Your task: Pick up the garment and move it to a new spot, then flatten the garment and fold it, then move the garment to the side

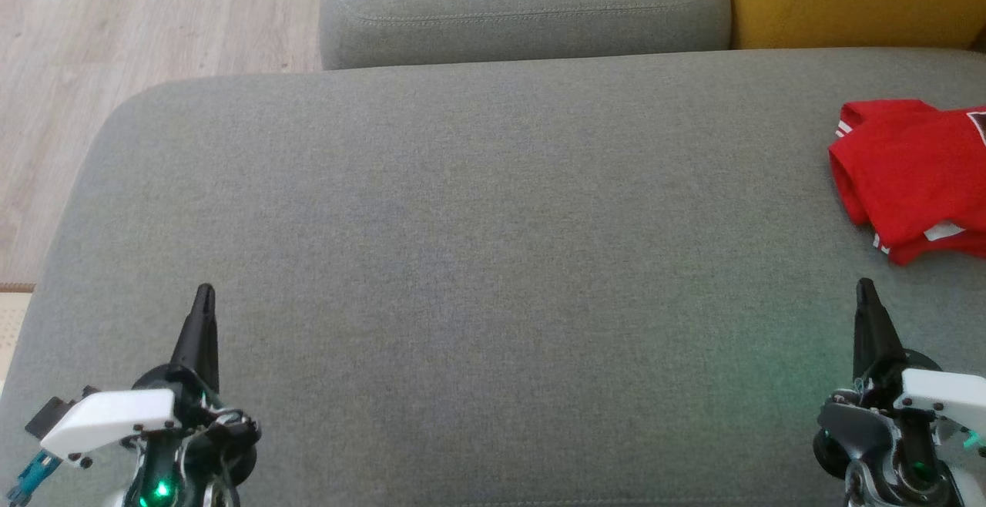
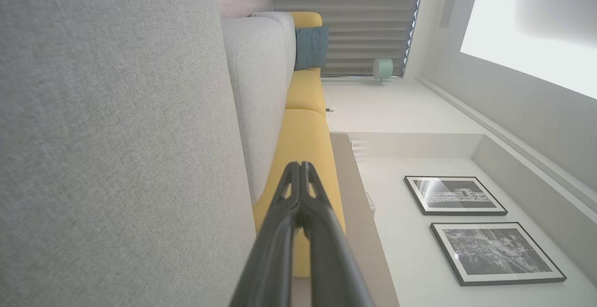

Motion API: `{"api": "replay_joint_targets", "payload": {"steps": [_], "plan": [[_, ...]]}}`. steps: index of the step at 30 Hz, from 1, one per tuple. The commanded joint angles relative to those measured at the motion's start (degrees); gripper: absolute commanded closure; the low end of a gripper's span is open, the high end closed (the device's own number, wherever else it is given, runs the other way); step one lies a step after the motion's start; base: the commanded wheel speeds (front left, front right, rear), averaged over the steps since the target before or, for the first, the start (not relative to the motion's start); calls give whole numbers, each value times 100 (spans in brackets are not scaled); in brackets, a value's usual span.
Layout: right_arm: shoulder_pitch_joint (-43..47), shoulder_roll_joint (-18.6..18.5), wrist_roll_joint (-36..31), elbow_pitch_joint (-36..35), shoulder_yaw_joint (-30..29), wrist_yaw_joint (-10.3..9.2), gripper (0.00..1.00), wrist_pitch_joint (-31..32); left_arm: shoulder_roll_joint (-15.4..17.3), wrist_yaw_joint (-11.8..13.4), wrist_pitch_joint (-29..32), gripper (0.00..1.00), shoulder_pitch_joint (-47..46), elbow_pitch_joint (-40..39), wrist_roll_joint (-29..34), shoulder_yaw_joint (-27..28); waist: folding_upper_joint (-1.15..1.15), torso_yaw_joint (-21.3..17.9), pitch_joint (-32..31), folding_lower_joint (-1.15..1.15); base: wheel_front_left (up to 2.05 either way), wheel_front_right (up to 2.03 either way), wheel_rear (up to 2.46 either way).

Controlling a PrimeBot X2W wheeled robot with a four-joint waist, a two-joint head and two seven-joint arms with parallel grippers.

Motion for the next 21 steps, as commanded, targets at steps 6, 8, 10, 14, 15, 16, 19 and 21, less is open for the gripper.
{"api": "replay_joint_targets", "payload": {"steps": [6,8,10,14,15,16,19,21], "plan": [[-296,-54,24,-220,89,40,100,43,54,-41,49,100,-293,-157,12,236,0,0,0,0,0,0,0],[-297,-51,22,-219,86,40,100,46,52,-41,51,100,-293,-157,15,239,0,0,0,0,0,0,0],[-297,-49,19,-219,83,40,100,48,50,-41,54,100,-294,-156,18,243,0,0,0,0,0,0,0],[-297,-45,14,-219,77,40,100,53,45,-41,59,100,-294,-156,23,249,0,0,0,0,0,0,0],[-298,-44,13,-219,76,40,100,54,44,-41,60,100,-294,-156,25,251,0,0,0,0,0,0,0],[-298,-43,12,-219,74,40,100,55,43,-41,62,100,-294,-156,26,252,0,0,0,0,0,0,0],[-298,-40,8,-218,70,40,100,58,40,-41,65,100,-295,-156,30,257,0,0,0,0,0,0,0],[-298,-38,6,-218,68,40,100,60,38,-41,68,100,-295,-156,32,260,0,0,0,0,0,0,0]]}}
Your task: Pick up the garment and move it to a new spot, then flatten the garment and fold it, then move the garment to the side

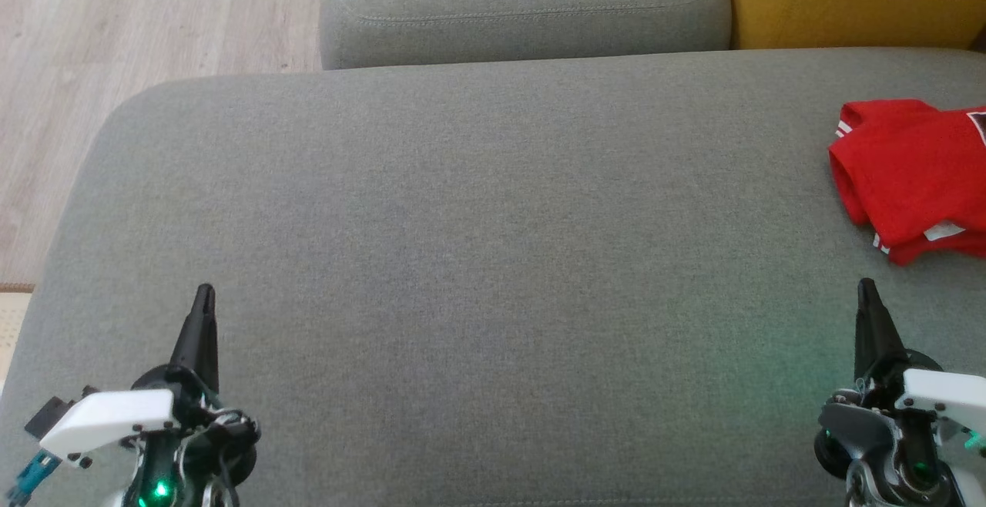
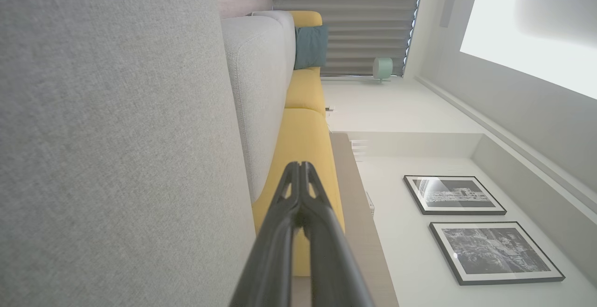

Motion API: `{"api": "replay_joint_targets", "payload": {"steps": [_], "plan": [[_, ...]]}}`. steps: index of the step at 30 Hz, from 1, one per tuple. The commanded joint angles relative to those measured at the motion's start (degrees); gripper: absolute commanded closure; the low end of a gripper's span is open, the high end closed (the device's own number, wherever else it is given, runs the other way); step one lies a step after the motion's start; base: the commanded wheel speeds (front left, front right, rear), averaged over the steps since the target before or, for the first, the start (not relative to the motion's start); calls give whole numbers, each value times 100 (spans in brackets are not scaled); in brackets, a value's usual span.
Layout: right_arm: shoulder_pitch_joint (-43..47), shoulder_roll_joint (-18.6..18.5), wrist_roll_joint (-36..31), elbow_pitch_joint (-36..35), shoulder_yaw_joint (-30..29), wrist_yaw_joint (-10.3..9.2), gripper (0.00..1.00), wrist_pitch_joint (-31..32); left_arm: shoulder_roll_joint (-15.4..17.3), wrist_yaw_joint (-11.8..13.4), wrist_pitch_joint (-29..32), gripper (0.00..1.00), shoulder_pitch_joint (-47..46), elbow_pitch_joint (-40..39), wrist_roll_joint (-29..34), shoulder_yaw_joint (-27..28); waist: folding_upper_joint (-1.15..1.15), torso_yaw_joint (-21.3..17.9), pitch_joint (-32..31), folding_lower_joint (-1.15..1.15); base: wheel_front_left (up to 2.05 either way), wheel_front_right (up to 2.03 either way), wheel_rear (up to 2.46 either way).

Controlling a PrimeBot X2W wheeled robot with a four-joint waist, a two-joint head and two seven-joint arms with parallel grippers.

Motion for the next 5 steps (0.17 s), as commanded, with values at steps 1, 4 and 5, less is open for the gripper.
{"api": "replay_joint_targets", "payload": {"steps": [1,4,5], "plan": [[-298,-44,6,-218,95,40,100,44,47,-41,20,100,-295,-156,32,236,0,0,0,0,0,0,0],[-299,-40,2,-218,90,40,100,48,43,-41,25,100,-296,-155,37,242,0,0,0,0,0,0,0],[-299,-40,2,-218,90,40,100,48,43,-41,25,100,-296,-155,37,242,0,0,0,0,0,0,0]]}}
